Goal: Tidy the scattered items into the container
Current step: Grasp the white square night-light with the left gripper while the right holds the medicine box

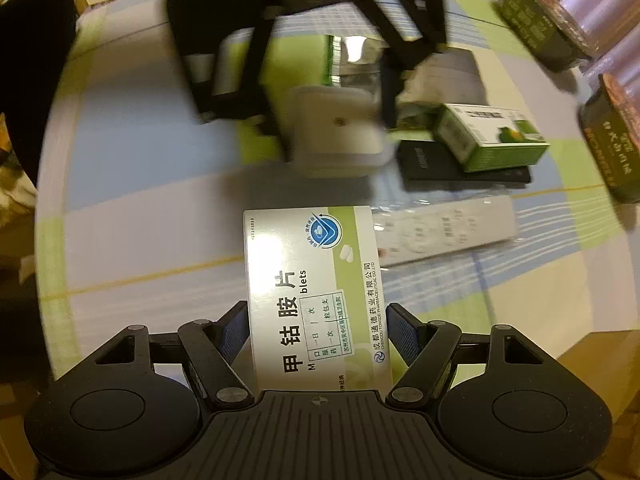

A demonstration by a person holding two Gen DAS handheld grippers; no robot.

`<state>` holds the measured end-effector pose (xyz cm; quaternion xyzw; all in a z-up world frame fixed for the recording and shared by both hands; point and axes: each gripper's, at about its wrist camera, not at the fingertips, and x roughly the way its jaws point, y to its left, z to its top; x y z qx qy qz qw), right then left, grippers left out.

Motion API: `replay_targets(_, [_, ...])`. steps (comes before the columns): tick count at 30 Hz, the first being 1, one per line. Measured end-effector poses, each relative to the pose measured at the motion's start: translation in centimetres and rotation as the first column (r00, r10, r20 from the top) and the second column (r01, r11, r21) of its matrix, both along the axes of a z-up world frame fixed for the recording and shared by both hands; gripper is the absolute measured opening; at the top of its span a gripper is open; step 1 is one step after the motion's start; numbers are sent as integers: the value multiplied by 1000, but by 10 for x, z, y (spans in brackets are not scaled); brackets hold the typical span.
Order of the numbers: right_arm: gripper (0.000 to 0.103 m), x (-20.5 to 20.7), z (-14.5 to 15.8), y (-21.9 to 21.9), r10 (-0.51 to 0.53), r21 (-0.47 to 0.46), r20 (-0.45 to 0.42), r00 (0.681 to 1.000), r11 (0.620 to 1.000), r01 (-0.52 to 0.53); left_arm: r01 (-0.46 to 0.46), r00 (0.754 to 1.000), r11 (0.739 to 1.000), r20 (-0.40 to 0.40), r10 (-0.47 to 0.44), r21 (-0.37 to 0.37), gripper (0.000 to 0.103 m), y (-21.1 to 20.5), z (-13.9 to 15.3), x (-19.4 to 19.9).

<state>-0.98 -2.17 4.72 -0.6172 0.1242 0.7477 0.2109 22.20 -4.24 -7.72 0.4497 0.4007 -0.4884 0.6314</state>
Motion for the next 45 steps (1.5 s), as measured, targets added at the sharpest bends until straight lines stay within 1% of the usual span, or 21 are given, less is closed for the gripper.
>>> replay_targets(4, [75,-12,-11,-18,-21,-33,-22,1000,999,20,-2,1000,1000,-18,2,6,63,6,-4,-37])
replay_targets(6, [75,-15,-17,-24,-36,-48,-25,999,998,35,8,1000,1000,-4,-8,14,63,6,-8,-50])
replay_targets(10, [75,-18,-29,-33,-39,-58,-17,999,998,38,27,1000,999,-5,-27,28,62,3,-13,-58])
replay_targets(13, [75,-21,-35,-38,-23,-39,1,1000,999,23,61,998,997,3,-61,45,62,1,-18,-63])
replay_targets(16, [75,-24,-38,-39,-13,-28,11,1000,1000,14,52,999,998,-7,-51,35,62,0,-19,-66])
replay_targets(19, [75,-26,-40,-38,-13,-28,17,1000,1000,13,8,1000,1000,-27,-7,18,62,1,-19,-65])
replay_targets(21, [76,-28,-41,-39,-4,-22,28,1000,1000,4,-24,998,1000,-58,24,-1,64,3,-18,-63])
replay_targets(23, [76,-30,-42,-40,6,-17,36,999,1000,-5,-47,995,999,-87,44,-23,71,5,-14,-64])
replay_targets(26, [78,-32,-42,-41,12,-18,36,999,1000,-11,-76,990,996,-119,70,-46,75,8,-11,-61])
replay_targets(27, [83,-33,-42,-41,10,-17,33,999,1000,-10,-83,989,995,-126,76,-49,75,8,-10,-60])
replay_targets(28, [84,-33,-42,-41,9,-14,32,999,1000,-8,-92,987,994,-135,85,-51,75,8,-10,-58])
replay_targets(34, [84,-35,-42,-42,-5,-17,18,1000,1000,5,-139,980,987,-156,126,-78,75,10,-11,-45])
replay_targets(38, [84,-33,-43,-40,-17,-30,7,1000,999,17,-160,966,984,-220,139,-83,75,13,-14,-36])
replay_targets(40, [84,-33,-43,-40,-16,-33,6,1000,999,16,-179,950,981,-272,152,-77,75,14,-16,-28])
replay_targets(45, [84,-35,-42,-40,-18,-39,-3,1000,999,18,-198,932,977,-325,162,-81,75,15,-18,-8])
